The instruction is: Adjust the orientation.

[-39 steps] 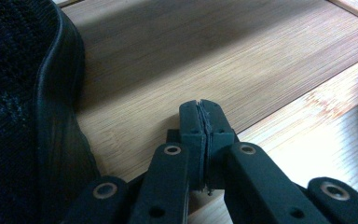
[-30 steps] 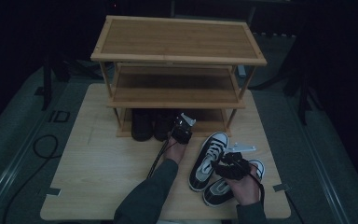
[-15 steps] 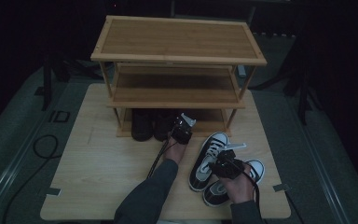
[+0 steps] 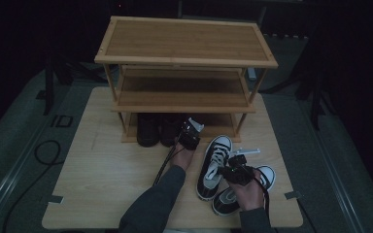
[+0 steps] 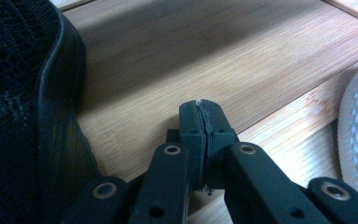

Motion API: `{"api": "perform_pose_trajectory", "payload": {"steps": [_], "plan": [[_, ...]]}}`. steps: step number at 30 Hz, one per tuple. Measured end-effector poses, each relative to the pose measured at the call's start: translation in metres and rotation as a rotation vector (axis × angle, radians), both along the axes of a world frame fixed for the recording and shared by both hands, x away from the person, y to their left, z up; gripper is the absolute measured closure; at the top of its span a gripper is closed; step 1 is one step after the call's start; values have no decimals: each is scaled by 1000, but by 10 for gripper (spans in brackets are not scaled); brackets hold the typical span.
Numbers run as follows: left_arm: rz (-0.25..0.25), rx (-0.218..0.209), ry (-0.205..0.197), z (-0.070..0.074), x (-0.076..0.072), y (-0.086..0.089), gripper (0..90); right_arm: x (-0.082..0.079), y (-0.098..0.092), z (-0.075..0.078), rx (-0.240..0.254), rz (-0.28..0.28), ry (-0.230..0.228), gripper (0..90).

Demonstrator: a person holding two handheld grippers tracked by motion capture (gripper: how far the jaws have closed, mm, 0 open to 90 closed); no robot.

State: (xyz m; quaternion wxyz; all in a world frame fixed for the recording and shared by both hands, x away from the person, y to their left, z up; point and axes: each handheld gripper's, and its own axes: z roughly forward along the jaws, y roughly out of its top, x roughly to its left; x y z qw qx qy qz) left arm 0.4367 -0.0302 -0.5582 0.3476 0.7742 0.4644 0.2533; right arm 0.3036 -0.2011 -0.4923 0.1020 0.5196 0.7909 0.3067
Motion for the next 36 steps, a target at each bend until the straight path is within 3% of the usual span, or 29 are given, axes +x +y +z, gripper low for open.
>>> {"api": "perform_pose_trajectory", "payload": {"steps": [4, 11, 17, 26, 36], "plan": [[-1, 0, 0, 0, 0, 0, 887, -2, -4, 3, 20, -40, -36, 879], [-1, -1, -1, 0, 0, 0, 887, 3, -2, 11, 33, -24, -50, 885], [-2, 1, 0, 0, 0, 0, 887, 7, -6, 22, 45, -48, -85, 886], [-2, 1, 1, 0, 0, 0, 888, 11, -13, 41, 26, -52, -130, 885], [-1, 0, 1, 0, 0, 0, 887, 16, -19, 55, -9, -25, -150, 885]]}}
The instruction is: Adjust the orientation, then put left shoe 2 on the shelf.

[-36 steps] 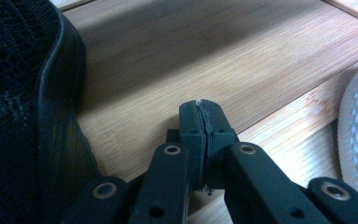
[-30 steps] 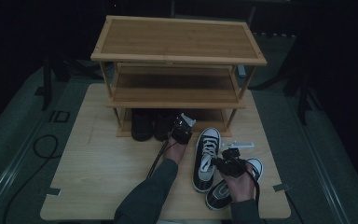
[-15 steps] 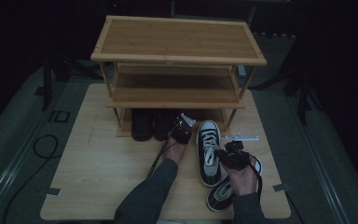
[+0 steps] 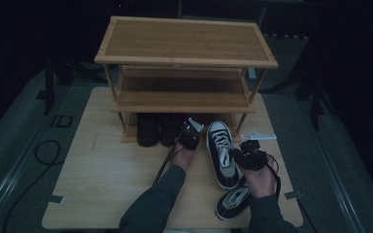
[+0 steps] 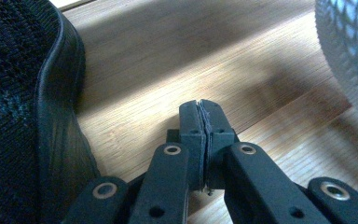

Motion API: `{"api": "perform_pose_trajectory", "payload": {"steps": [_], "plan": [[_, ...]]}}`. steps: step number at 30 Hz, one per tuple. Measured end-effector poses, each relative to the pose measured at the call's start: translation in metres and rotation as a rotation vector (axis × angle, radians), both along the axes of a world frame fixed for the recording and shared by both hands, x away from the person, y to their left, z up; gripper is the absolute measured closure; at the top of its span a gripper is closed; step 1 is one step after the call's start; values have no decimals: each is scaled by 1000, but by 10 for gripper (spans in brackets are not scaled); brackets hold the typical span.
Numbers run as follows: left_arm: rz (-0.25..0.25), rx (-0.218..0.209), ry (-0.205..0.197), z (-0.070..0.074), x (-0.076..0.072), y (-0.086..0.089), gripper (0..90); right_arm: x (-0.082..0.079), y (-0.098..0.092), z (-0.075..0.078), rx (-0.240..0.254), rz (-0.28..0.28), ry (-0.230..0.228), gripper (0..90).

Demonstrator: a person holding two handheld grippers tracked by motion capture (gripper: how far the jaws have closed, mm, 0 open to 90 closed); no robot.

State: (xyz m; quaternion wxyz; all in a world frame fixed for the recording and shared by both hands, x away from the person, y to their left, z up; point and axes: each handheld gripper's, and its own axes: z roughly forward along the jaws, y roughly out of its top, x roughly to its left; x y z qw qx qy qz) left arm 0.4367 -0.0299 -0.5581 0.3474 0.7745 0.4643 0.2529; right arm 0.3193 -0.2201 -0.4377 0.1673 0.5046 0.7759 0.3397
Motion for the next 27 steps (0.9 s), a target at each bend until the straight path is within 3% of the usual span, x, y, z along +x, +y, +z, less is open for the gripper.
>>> {"api": "perform_pose_trajectory", "payload": {"steps": [15, 27], "plan": [[1, 0, 0, 0, 0, 0, 887, 10, -26, 11, 34, 59, 32, 885], [-2, 1, -2, 0, 0, 0, 889, 12, -44, 22, 38, 133, 31, 884]]}}
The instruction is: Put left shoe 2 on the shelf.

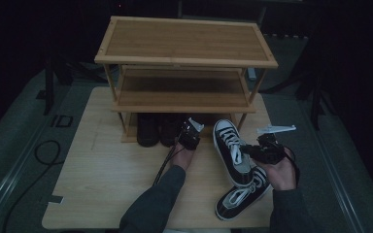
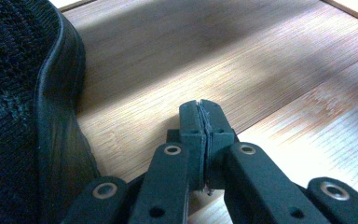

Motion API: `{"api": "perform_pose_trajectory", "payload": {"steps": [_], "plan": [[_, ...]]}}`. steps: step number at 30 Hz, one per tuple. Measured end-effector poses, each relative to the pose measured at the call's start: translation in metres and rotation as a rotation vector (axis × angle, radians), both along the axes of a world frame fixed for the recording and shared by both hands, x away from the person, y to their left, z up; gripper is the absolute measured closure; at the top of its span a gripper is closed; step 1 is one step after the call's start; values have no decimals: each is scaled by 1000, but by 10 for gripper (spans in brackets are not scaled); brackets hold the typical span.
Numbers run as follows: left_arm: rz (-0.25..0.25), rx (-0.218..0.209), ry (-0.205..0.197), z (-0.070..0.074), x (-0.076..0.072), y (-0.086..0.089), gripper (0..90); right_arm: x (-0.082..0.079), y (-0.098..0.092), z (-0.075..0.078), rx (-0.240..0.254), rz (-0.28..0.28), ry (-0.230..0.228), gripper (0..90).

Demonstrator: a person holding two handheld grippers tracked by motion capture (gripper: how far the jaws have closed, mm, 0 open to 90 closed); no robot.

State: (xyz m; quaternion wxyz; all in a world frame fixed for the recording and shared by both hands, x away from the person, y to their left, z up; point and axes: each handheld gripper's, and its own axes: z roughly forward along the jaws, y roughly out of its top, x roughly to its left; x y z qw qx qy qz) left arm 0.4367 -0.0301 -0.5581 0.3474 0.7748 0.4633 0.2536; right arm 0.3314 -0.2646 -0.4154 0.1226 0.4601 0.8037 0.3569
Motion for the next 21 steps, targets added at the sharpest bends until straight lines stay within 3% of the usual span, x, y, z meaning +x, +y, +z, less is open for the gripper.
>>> {"api": "perform_pose_trajectory", "payload": {"steps": [21], "plan": [[1, 0, -1, 0, 0, 0, 888, 2, -25, 21, 7, 128, -22, 884]]}}
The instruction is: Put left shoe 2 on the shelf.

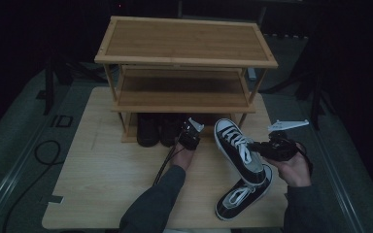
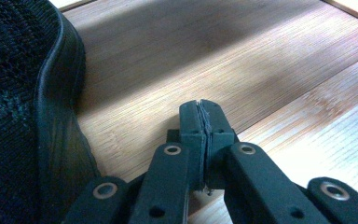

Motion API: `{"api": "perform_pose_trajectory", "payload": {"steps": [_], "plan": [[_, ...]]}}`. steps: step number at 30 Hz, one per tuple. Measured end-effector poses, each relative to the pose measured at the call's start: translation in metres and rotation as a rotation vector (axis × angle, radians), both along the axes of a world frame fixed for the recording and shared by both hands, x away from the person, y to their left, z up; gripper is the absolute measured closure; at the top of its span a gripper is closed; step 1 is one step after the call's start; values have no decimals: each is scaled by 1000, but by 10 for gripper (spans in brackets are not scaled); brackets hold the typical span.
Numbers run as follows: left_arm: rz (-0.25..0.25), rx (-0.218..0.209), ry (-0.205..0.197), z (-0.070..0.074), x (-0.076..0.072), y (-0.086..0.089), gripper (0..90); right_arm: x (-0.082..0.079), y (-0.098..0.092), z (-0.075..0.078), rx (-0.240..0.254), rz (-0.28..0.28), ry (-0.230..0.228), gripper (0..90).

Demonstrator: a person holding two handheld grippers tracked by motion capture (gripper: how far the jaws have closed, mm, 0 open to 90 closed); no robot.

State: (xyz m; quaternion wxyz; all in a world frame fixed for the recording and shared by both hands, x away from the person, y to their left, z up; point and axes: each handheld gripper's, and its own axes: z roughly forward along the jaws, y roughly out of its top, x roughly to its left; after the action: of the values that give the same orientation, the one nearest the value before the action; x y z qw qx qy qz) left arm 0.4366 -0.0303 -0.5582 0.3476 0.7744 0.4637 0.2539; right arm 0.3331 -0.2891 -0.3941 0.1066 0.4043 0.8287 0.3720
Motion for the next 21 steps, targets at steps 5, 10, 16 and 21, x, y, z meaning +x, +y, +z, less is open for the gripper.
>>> {"api": "perform_pose_trajectory", "payload": {"steps": [5, 10, 16, 21], "plan": [[0, 1, 0, 0, 0, 0, 889, 1, -5, 9, 10, 30, -13, 884], [4, -4, -2, 0, 0, 0, 888, 2, -6, 17, 7, 67, -25, 884], [5, -5, -2, 0, 0, 0, 888, 2, -5, 23, -2, 109, -31, 884], [5, -6, -2, 0, 0, 0, 889, 3, -8, 27, 9, 132, -33, 884]]}}
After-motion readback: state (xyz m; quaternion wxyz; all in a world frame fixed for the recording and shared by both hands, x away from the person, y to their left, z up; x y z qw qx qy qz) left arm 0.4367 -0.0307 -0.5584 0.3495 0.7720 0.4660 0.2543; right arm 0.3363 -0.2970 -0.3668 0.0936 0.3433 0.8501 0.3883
